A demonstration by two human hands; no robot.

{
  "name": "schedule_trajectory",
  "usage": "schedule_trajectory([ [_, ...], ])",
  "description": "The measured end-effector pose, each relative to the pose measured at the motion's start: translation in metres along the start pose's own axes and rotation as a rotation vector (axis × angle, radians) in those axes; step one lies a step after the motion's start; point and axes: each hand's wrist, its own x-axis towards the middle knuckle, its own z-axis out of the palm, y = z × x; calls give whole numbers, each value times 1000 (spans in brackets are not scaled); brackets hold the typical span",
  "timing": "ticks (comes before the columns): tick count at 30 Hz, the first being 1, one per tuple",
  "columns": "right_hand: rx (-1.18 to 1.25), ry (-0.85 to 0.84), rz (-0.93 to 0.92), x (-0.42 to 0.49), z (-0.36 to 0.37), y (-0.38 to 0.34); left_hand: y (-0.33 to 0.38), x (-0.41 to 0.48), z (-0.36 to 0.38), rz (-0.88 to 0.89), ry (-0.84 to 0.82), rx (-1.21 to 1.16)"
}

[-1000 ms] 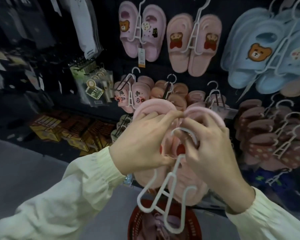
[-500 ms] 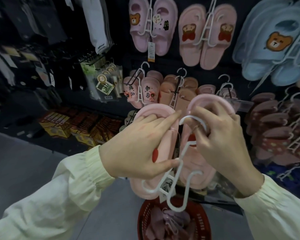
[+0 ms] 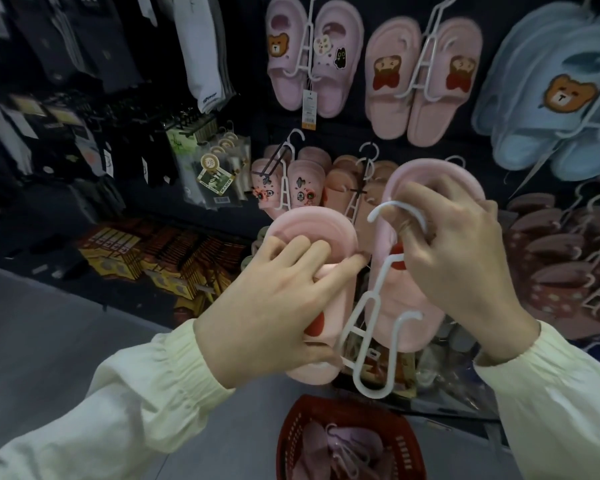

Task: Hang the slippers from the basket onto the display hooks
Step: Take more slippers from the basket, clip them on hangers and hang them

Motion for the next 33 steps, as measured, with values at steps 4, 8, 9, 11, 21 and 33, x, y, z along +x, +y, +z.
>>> schedule_trajectory([
  [4,-15,-2,-15,5,3,-2,1,-4,-2,22,12,48],
  [8,-76,56,-38,5,4,-4,4,-7,1,-9,67,85],
  [9,-88,80,-39,7,2,-3,5,-8,1,-32,81,79],
  [11,-102,104,-33,9,-2,-3,5,-9,3,-55,108,63],
  [21,-212,139,-42,8,-11,-13,9,-9,14,10,83,19],
  [33,-159,115,-3,4,-18,-12,17,-2,30,-28,66,61],
])
